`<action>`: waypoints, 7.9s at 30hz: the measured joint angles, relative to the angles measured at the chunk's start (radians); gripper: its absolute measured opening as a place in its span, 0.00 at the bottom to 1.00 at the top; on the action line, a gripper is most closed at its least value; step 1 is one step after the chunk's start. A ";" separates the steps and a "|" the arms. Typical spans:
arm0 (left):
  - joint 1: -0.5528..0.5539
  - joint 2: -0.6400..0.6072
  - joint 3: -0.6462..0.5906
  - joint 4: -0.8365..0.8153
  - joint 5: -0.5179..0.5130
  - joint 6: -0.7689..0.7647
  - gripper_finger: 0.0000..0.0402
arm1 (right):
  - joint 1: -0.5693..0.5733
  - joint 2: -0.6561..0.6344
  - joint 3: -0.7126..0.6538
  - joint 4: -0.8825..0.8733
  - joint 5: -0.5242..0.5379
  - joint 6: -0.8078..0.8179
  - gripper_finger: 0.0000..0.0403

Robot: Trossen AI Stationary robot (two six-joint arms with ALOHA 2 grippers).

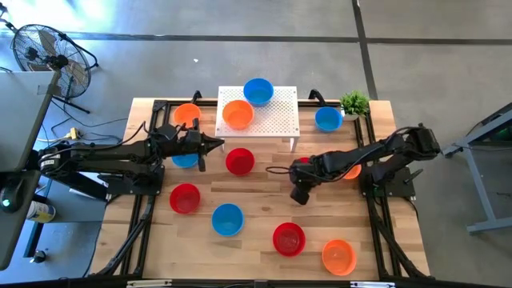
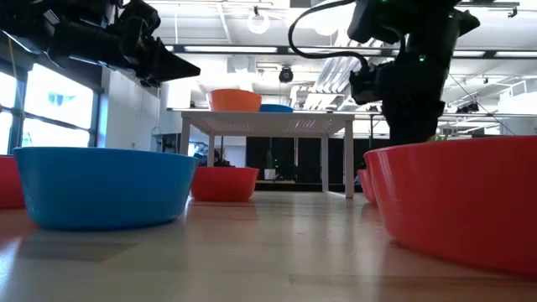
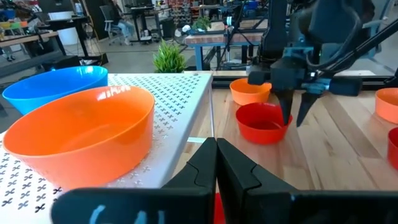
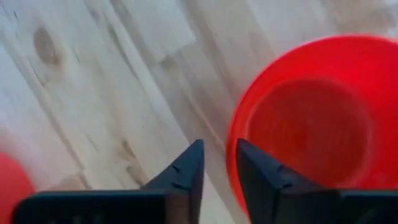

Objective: Pick & Place Mini bowls
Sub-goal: Put the red bowl on the shelf, then stack the orange bowl on the orange bowl on the shelf

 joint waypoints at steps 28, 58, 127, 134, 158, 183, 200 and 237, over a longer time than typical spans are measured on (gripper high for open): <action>0.000 0.000 0.000 -0.009 -0.001 0.000 0.00 | 0.089 0.116 0.043 -0.037 0.093 -0.157 0.02; 0.000 0.000 0.000 -0.001 -0.002 -0.002 0.00 | -0.286 0.183 0.858 -0.415 0.028 -0.606 0.01; 0.000 -0.045 0.135 -0.347 -0.128 -0.061 0.00 | -0.113 -0.387 -0.405 1.082 0.050 -0.706 0.01; 0.058 -0.047 0.371 -0.724 -0.348 -0.058 0.00 | -0.113 -0.387 -0.455 1.134 0.050 -0.713 0.01; 0.877 0.424 0.540 -1.009 0.155 -0.072 0.16 | -0.113 -0.386 -0.455 1.141 0.039 -0.757 0.01; 0.661 0.584 0.442 -0.954 -0.081 0.001 0.39 | -0.113 -0.386 -0.455 1.141 0.038 -0.785 0.01; 0.661 0.515 0.444 -1.020 -0.168 0.008 0.01 | -0.113 -0.386 -0.454 1.137 0.038 -0.785 0.00; 0.212 0.532 1.403 -1.518 -0.013 0.324 0.00 | -0.114 -0.386 -0.454 1.133 0.038 -0.797 0.00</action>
